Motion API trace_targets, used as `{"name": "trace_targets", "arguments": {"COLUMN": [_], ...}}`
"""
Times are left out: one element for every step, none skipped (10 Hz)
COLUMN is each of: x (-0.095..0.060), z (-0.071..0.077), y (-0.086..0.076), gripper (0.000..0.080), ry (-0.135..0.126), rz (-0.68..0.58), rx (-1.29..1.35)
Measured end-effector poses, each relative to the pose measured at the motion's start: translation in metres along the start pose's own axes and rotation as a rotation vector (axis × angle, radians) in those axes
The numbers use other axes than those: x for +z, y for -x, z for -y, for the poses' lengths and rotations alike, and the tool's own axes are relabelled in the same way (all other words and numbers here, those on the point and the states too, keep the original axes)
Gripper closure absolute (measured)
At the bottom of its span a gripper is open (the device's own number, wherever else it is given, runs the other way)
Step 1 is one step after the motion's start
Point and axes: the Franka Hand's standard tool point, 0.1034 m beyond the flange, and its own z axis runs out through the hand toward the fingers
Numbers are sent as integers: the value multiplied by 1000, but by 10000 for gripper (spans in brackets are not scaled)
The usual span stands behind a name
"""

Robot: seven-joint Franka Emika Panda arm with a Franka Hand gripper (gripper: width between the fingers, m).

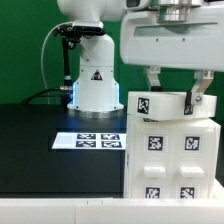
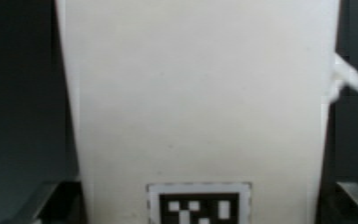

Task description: Assemble cabinet

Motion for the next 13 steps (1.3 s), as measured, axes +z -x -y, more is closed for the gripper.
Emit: {"name": "trace_targets", "arguments": {"x": [0,0,0,1,1,1,1,1,1,2,1,-7,-17], "z": [0,1,1,1,1,3,3,4,4,4,4,8,12], "y": [1,2,3,4,5,7,6,6,5,6,6,8,12], "gripper": [246,246,246,246,246,246,246,246,246,246,148,36,8], "ry": [-1,-3,-5,-7,-13,-17,-26,-29,-29,-28,-27,-38,-59], "rz": [5,10,17,27,58,79,85,94,95,94,95,100,103], "rx": [39,120,182,248,430,617,755,850,854,838,758,622,501]}}
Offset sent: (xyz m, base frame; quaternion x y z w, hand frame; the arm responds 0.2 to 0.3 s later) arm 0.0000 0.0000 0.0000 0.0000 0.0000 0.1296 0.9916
